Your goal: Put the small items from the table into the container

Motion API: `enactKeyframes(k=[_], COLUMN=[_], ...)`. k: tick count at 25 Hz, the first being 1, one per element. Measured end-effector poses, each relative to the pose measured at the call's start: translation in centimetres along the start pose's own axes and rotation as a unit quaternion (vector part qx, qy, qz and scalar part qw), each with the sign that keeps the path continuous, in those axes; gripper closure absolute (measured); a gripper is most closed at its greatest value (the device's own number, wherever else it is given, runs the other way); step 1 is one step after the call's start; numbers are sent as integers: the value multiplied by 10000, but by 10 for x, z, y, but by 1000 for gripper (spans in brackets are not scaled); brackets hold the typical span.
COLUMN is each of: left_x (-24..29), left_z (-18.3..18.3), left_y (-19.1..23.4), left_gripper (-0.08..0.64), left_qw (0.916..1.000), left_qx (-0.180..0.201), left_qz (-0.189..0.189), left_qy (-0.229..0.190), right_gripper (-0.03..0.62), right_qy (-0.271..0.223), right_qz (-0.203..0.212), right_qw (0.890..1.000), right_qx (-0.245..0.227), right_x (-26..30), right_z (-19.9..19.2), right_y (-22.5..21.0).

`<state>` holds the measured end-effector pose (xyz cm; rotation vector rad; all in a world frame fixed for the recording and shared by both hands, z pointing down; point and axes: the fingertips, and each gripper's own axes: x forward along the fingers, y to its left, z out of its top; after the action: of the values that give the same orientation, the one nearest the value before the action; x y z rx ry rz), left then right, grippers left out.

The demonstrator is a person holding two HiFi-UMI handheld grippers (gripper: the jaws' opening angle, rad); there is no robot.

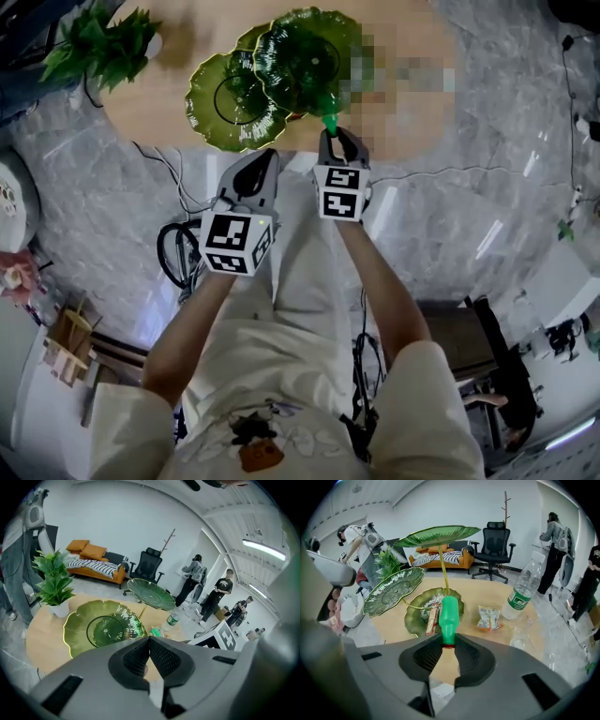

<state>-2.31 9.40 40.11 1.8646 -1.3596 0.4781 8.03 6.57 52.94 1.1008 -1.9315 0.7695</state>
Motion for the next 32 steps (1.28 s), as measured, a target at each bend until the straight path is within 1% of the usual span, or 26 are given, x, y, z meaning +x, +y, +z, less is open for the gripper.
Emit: enactKeyframes(k=[7,18,23,32], left_x=[-4,-4,-3,2], left_z=[-1,-4,-6,-13], left_y=[19,37,46,50], left_gripper=[552,552,552,552], left_qw=[9999,9996,9994,9994], left_qx=[-124,-235,-279,-314], left_qz=[106,183,205,166], left_qy=[-28,-16,-10,62], right_gripper=[508,508,508,508], right_qy=[54,149,170,180], right_qz=[127,228,206,172], right_qw=[9998,9992,9992,9993], right_qx=[-149,-280,-309,-289], right_x=[14,38,52,69], right_z=[6,11,13,12], right_y=[18,31,34,32])
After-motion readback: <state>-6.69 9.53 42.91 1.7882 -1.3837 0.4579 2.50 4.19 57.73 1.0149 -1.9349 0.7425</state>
